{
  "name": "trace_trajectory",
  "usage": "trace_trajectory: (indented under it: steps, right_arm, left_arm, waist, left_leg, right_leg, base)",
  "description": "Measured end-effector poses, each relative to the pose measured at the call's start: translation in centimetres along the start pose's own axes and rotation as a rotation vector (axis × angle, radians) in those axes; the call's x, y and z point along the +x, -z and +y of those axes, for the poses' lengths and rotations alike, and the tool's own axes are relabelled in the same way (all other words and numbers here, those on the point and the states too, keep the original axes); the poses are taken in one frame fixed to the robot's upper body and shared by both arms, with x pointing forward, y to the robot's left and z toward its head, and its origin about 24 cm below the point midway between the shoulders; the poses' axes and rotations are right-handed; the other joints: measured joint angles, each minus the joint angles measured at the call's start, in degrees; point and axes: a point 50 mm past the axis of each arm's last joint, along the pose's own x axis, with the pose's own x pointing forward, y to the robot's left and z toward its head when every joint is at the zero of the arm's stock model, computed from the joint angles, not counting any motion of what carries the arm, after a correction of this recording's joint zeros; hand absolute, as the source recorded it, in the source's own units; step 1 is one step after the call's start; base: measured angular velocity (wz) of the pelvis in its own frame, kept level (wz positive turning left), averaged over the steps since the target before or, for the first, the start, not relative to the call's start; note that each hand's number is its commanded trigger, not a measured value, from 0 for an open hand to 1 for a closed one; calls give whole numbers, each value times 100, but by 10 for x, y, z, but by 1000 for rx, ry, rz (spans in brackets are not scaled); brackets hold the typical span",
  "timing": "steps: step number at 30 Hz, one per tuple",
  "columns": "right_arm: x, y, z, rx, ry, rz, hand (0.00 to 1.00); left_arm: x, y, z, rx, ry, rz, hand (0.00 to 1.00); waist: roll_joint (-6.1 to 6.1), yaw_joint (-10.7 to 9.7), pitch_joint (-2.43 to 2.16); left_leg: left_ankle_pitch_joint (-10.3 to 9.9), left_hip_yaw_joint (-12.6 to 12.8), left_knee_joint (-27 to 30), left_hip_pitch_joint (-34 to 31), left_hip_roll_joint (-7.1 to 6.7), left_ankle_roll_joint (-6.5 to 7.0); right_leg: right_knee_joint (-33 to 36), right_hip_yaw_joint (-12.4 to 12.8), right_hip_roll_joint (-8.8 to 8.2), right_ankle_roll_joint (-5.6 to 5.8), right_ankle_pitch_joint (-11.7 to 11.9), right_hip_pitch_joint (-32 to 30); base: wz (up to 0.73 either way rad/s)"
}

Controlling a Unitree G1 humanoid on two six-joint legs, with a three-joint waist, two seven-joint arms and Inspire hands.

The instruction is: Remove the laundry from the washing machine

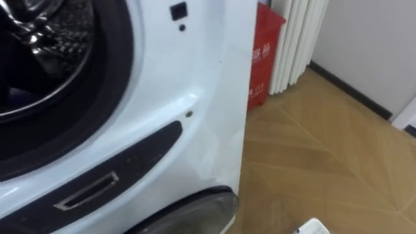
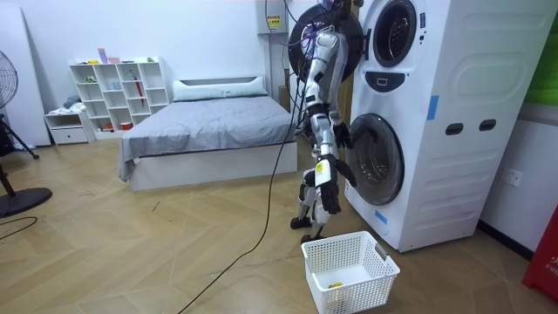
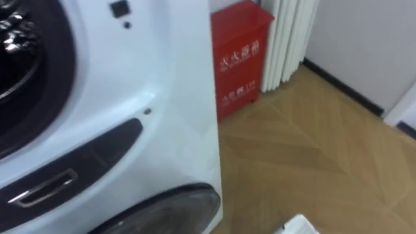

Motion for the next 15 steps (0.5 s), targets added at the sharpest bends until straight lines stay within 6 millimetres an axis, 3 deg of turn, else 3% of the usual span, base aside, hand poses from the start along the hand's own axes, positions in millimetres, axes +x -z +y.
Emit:
trace_trajectory:
  steps: [4,5,6,7,8,9,10,15]
  right_arm:
    - [1,22,-23,107,104,122,0]
    - [-1,32,-29,117,122,161,0]
    - [-2,37,-33,123,136,185,0]
    - [-4,48,-39,140,161,239,0]
    - [-8,57,-44,162,180,284,0]
    - [-9,62,-46,177,185,304,0]
    - [-12,69,-49,195,193,332,0]
    - [-34,110,-66,209,203,485,0]
  left_arm:
    - [-3,16,12,-63,-55,46,0]
    - [-4,19,14,-76,-64,56,0]
    - [-4,19,15,-83,-69,59,0]
    - [-4,19,18,-98,-82,64,0]
    - [-5,23,20,-98,-91,74,0]
    - [-5,25,21,-95,-95,79,0]
    - [-6,27,23,-98,-101,92,0]
    - [-8,37,27,-104,-114,131,0]
  waist:
    - [-229,122,-47]
    - [-298,119,-45]
    - [-290,109,-55]
    - [-360,121,-24]
    - [-398,132,-37]
    - [-419,138,-31]
    - [-449,157,-59]
    - [-491,279,-49]
  left_leg:
    - [1,-154,-57,227,19,-2]
    - [1,-235,-57,242,23,-2]
    - [0,-277,-58,260,25,-2]
    - [0,-306,-67,316,25,-3]
    - [0,-356,-69,359,26,-3]
    - [0,-387,-72,392,23,-3]
    - [0,-424,-76,418,21,-3]
    - [-6,-657,-109,646,8,-11]
  right_leg:
    - [-196,-134,1,-2,0,346]
    - [-286,-227,-15,-1,5,439]
    - [-335,-279,-22,1,8,491]
    - [-407,-330,-26,5,13,604]
    - [-476,-389,-34,9,16,699]
    - [-509,-402,-38,9,16,745]
    - [-569,-417,-40,16,21,836]
    - [-876,-621,-59,36,92,1308]
  base:
    - [20]
    - [30]
    - [39]
    - [36]
    - [30]
    - [18]
    - [15]
    - [20]
